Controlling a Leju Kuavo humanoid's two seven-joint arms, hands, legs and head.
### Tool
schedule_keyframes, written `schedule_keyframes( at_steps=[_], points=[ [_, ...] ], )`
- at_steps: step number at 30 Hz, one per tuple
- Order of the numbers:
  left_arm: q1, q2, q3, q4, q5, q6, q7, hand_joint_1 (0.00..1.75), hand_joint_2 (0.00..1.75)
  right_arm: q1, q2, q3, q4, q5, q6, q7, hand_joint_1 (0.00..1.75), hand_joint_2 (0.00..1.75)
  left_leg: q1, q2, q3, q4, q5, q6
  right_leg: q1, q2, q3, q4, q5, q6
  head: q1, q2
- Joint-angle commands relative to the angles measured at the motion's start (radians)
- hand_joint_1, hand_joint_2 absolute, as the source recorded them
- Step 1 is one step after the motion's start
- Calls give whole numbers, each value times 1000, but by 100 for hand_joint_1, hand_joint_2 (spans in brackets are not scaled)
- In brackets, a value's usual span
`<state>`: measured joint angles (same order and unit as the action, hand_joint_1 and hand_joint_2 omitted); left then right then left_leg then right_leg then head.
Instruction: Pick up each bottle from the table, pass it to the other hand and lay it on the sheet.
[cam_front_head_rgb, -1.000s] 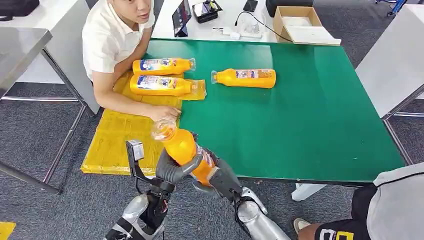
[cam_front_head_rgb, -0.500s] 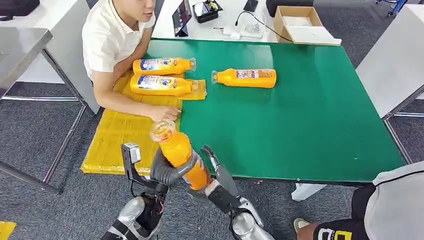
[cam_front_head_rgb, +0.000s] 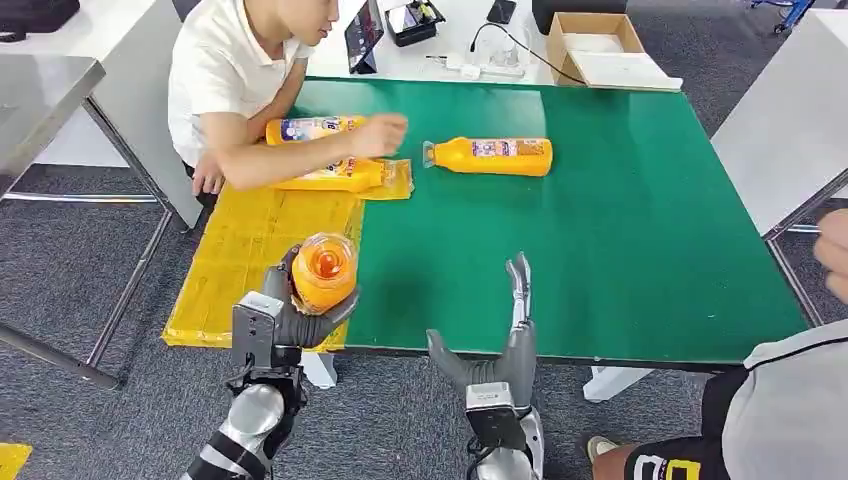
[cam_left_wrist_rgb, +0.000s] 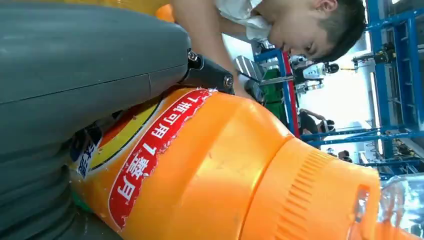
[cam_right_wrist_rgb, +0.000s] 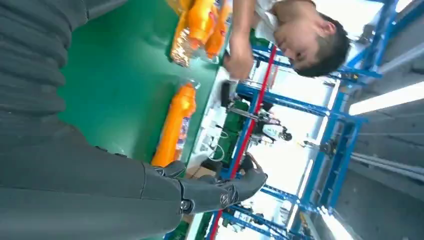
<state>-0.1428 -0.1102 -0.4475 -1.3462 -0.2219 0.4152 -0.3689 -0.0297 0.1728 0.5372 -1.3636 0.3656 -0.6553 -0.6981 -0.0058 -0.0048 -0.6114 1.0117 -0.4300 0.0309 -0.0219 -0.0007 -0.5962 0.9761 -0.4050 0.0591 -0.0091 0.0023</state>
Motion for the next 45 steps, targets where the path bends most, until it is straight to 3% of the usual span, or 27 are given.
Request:
schedule_keyframes(
  at_steps=[1,6,10,13,19,30,37,42,43,44,45],
  points=[
    [-121,30,29,130,-328,227,51,175,175,37,28,-137,-230,21,-43,0,0,175,1,-1,1,1,-1,-2,1,-2,2,2,-2,-3,0,0],
    [-251,-8,45,475,-621,283,144,175,175,5,41,-98,-165,39,-43,0,0,175,1,-2,3,-1,0,-2,1,-3,4,-1,-1,-2,0,0],
    [-301,-22,58,627,-768,283,196,175,175,-20,32,-45,-125,0,-43,0,0,175,3,0,7,-1,-1,-3,3,-1,8,-2,-1,-5,1,0],
    [-390,-14,7,812,-947,255,339,175,175,-51,31,0,-76,-28,-43,0,0,175,2,1,6,-1,-1,-2,2,1,6,-1,-1,-3,0,0],
    [-459,-57,27,985,-950,56,378,175,175,-92,27,8,16,-60,-43,0,0,175,2,1,6,-1,-1,-3,3,0,7,-1,-1,-3,0,0],
    [-459,-57,27,985,-950,56,378,175,175,-92,27,8,16,-60,-43,0,0,175,1,1,3,-1,0,-2,1,1,3,-1,0,-2,0,0],
    [-459,-57,27,985,-950,56,378,175,175,-92,27,8,16,-60,-43,0,0,175,3,2,9,-1,-1,-4,3,1,9,-1,-1,-5,0,0],
    [-481,-61,89,1019,-889,-60,420,175,175,-110,25,40,59,-83,-43,0,0,175,2,2,6,0,0,-3,2,2,7,0,0,-3,0,0],
    [-486,-64,107,1025,-867,-81,417,162,175,-110,25,42,62,-85,-43,0,0,175,1,1,6,-1,0,-2,1,2,6,0,0,-2,0,0],
    [-492,-67,120,1030,-850,-110,406,5,175,-113,25,46,67,-89,-43,0,0,175,2,2,8,-1,-1,-3,2,2,8,-1,0,-3,0,0],
    [-495,-68,132,1031,-832,-138,391,0,175,-115,24,49,71,-93,-43,0,0,175,1,2,6,-1,0,-2,1,2,7,0,0,-2,0,0]
  ],
)
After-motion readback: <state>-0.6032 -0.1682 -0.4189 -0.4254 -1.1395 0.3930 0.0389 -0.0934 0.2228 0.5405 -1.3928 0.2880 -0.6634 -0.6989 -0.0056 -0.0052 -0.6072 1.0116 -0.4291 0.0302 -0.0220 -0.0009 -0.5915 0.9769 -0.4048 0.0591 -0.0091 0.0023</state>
